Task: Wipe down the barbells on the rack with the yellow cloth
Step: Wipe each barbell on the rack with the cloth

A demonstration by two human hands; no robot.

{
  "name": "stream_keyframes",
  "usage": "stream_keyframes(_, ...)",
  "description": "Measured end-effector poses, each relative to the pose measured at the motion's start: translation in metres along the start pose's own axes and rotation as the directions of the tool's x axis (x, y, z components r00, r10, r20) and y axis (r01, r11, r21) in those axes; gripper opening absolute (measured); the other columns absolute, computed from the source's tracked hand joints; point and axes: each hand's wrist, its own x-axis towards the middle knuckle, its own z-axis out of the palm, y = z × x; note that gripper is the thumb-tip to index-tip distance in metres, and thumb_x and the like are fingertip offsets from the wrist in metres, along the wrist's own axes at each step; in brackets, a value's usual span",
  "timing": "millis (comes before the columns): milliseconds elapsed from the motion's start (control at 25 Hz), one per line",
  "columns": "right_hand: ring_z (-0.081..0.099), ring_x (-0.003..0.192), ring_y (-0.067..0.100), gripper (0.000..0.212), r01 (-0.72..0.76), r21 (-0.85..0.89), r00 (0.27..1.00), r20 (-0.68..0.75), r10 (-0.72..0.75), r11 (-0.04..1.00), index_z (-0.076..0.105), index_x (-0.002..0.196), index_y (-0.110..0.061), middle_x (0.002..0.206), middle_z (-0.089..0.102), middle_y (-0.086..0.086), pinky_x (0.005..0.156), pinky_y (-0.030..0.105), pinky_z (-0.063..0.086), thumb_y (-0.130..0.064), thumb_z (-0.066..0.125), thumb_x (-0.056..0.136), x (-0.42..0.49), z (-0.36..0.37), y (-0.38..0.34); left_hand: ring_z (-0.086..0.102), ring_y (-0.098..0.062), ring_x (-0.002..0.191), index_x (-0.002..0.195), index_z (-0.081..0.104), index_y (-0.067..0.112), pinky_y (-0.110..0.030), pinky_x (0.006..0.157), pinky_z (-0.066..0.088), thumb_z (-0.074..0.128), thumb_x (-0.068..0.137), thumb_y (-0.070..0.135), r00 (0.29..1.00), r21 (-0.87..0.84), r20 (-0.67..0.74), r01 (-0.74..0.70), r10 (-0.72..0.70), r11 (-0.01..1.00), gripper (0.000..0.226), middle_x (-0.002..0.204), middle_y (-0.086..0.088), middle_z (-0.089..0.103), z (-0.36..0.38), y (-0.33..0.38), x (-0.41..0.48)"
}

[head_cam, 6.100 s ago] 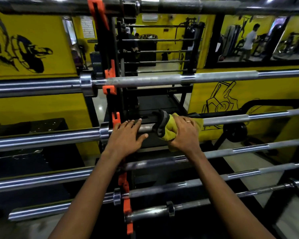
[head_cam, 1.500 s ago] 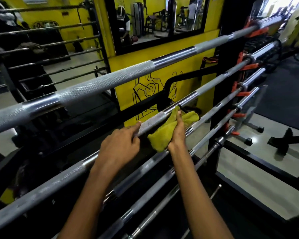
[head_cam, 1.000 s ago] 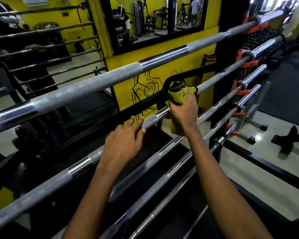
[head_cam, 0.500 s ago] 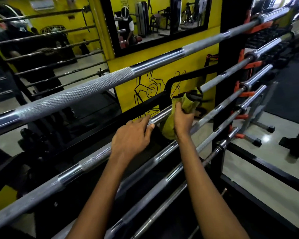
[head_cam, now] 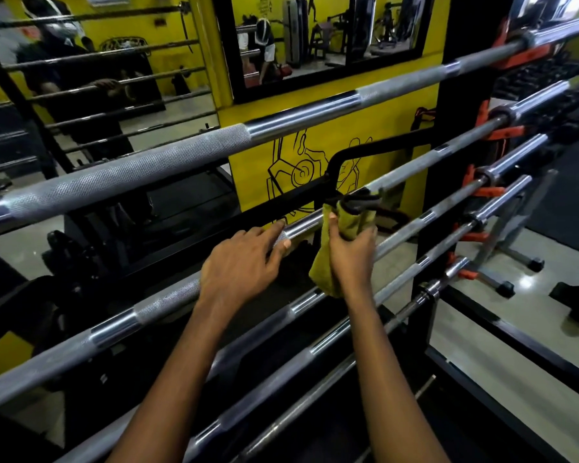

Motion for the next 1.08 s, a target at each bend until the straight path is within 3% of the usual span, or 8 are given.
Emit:
stream_keyframes(160, 0.035, 0.145, 0.023, 0.106, 0.354, -0.187, 0.929, 0.187, -0.320, 0.916, 0.010, 0.157, -0.029, 0.162, 0.027, -0.002, 0.115, 0.056, 0.035, -0.043, 0.076, 0.075, 0.001, -0.001, -0.003, 0.058, -0.017, 0.101, 0.149, 0.023, 0.038, -0.029, 0.064, 0.041, 0.015, 0.100, 0.059, 0.999, 0.020, -0.051, -0.010, 0.011, 1.000, 0.054, 0.121, 0.002, 0.059, 0.002, 0.000, 0.001)
stream_keyframes(280, 0.043, 0.138, 0.026, 0.093, 0.396, -0.229, 0.917, 0.147, -0.371, 0.889, 0.035, 0.149, -0.018, 0.148, 0.047, 0.006, 0.114, 0.058, 0.035, -0.062, 0.067, 0.073, 0.034, -0.010, -0.018, 0.058, -0.021, 0.105, 0.152, 0.017, 0.034, -0.034, 0.073, 0.050, 0.017, 0.102, 0.053, 0.995, 0.038, -0.086, -0.044, 0.047, 0.998, 0.053, 0.131, -0.001, 0.054, 0.007, 0.000, -0.002)
stream_keyframes(360, 0.055, 0.119, 0.026, 0.072, 0.332, -0.284, 0.943, 0.088, -0.320, 0.900, 0.056, 0.128, -0.016, 0.125, 0.061, 0.005, 0.105, 0.055, 0.044, -0.060, 0.067, 0.070, 0.064, -0.019, -0.033, 0.055, -0.024, 0.115, 0.154, 0.009, 0.032, -0.037, 0.083, 0.050, 0.021, 0.103, 0.046, 0.990, 0.066, -0.090, -0.108, 0.113, 0.992, 0.054, 0.148, -0.001, 0.043, 0.011, 0.000, -0.001)
stream_keyframes(480, 0.058, 0.108, 0.026, 0.049, 0.301, -0.347, 0.953, 0.071, -0.295, 0.888, 0.061, 0.112, -0.023, 0.111, 0.061, 0.002, 0.099, 0.050, 0.050, -0.051, 0.072, 0.073, 0.076, -0.026, -0.044, 0.048, -0.023, 0.126, 0.155, 0.000, 0.031, -0.037, 0.090, 0.049, 0.024, 0.104, 0.040, 0.987, 0.018, -0.046, -0.153, 0.154, 0.988, 0.057, 0.159, 0.003, 0.026, 0.009, 0.002, 0.004)
stream_keyframes(680, 0.054, 0.103, 0.014, 0.055, 0.530, -0.294, 0.847, 0.221, -0.483, 0.795, 0.060, 0.121, -0.013, 0.112, 0.063, 0.002, 0.096, 0.032, 0.047, -0.038, 0.079, 0.077, 0.059, -0.034, -0.024, 0.039, -0.024, 0.135, 0.154, 0.000, 0.031, -0.041, 0.092, 0.048, 0.023, 0.101, 0.051, 0.989, -0.053, -0.010, -0.151, 0.151, 0.987, 0.061, 0.159, 0.001, 0.023, 0.008, 0.008, 0.017)
stream_keyframes(800, 0.063, 0.097, 0.013, 0.053, 0.333, -0.244, 0.938, -0.012, -0.346, 0.911, 0.057, 0.118, -0.017, 0.111, 0.065, -0.001, 0.089, 0.028, 0.051, -0.048, 0.071, 0.078, 0.083, -0.030, -0.025, 0.037, -0.026, 0.137, 0.154, -0.006, 0.030, -0.043, 0.095, 0.048, 0.023, 0.100, 0.056, 0.979, -0.052, 0.028, -0.202, 0.204, 0.978, 0.067, 0.160, -0.002, 0.021, 0.011, 0.018, 0.031)
stream_keyframes(920, 0.063, 0.091, 0.005, 0.053, 0.105, -0.106, 0.983, -0.139, -0.119, 0.989, 0.055, 0.131, -0.014, 0.110, 0.067, -0.005, 0.087, 0.030, 0.050, -0.037, 0.072, 0.086, 0.092, -0.023, -0.029, 0.040, -0.027, 0.134, 0.154, -0.006, 0.029, -0.043, 0.094, 0.049, 0.027, 0.099, 0.058, 0.977, -0.030, 0.035, -0.207, 0.208, 0.978, 0.070, 0.158, -0.004, 0.025, 0.015, 0.021, 0.034)
stream_keyframes(1080, 0.069, 0.102, 0.026, 0.052, -0.111, 0.338, 0.972, -0.161, 0.174, 0.935, 0.067, 0.116, -0.019, 0.104, 0.073, 0.004, 0.097, 0.049, 0.054, -0.053, 0.070, 0.077, 0.075, -0.004, -0.019, 0.049, -0.024, 0.124, 0.154, 0.000, 0.028, -0.039, 0.091, 0.048, 0.031, 0.098, 0.056, 0.980, 0.011, -0.033, -0.195, 0.195, 0.981, 0.070, 0.149, -0.002, 0.039, 0.019, 0.022, 0.031)
